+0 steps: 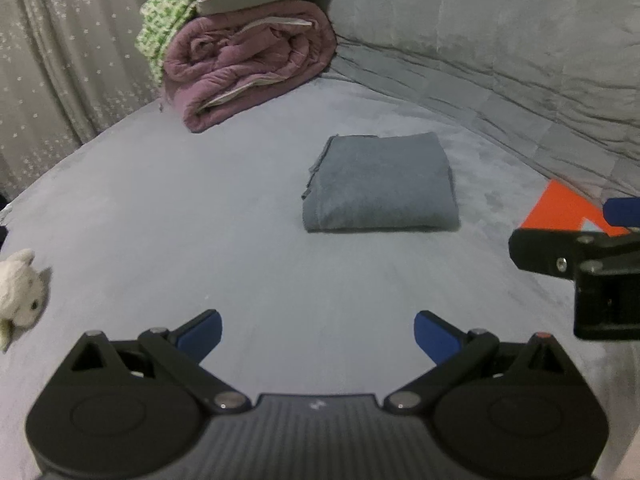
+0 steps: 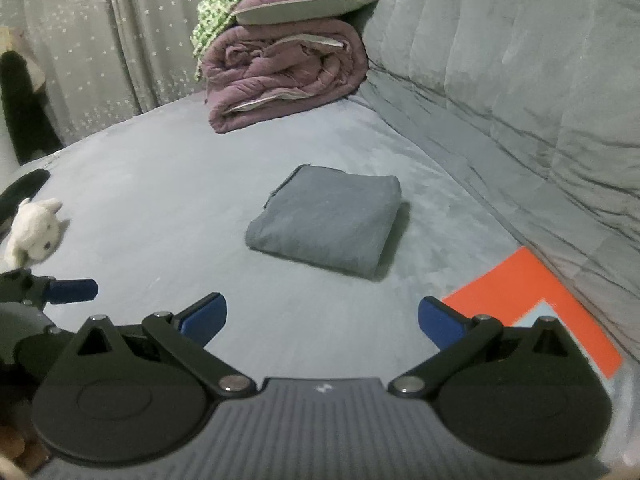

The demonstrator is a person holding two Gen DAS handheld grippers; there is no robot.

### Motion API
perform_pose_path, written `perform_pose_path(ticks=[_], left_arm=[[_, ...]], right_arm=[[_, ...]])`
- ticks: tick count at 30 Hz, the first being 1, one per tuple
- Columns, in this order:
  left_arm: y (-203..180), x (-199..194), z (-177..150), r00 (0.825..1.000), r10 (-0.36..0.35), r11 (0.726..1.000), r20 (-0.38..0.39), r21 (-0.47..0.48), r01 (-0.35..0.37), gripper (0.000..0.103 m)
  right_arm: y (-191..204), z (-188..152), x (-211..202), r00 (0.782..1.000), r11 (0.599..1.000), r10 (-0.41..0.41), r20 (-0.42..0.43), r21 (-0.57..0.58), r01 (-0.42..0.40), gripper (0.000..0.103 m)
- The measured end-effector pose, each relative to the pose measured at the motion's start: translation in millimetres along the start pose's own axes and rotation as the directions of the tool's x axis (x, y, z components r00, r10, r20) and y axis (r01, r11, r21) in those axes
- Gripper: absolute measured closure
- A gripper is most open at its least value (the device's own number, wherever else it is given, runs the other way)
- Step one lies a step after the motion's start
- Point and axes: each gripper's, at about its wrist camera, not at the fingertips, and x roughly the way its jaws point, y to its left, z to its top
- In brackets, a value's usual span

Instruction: Fold clothes

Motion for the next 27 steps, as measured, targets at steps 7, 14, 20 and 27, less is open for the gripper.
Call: perform_pose_path(ticks=[7,14,20,27], left_arm=[[0,-55,-33,1.000,-0.010,1.000,0.007,-0.021,0.010,0.001],[-2,-92,-65,1.000,-0.012,0.999,0.012,-0.032,0.012,0.001],[-3,-117,-87,1.000,-0.007,0.999,0.018,-0.047,0.008,0.001],[-5,-134,-103,1.000,0.006,0.997,0.023,-0.072,-0.005,0.001]], right_arm=[[17,-27,-51,1.000,1.000,0.014,0.001,0.020,-0.014,0.000],[31,-50,-91,0.999,0.999,0.028,0.028,0.016,-0.028,0.000],[37,-64,-110,0.998,0.998,0.051,0.034,0.020,-0.052,0.000],[45,-74,-125,0.997,0.998,0.063,0.045,0.012,-0.064,0.000]])
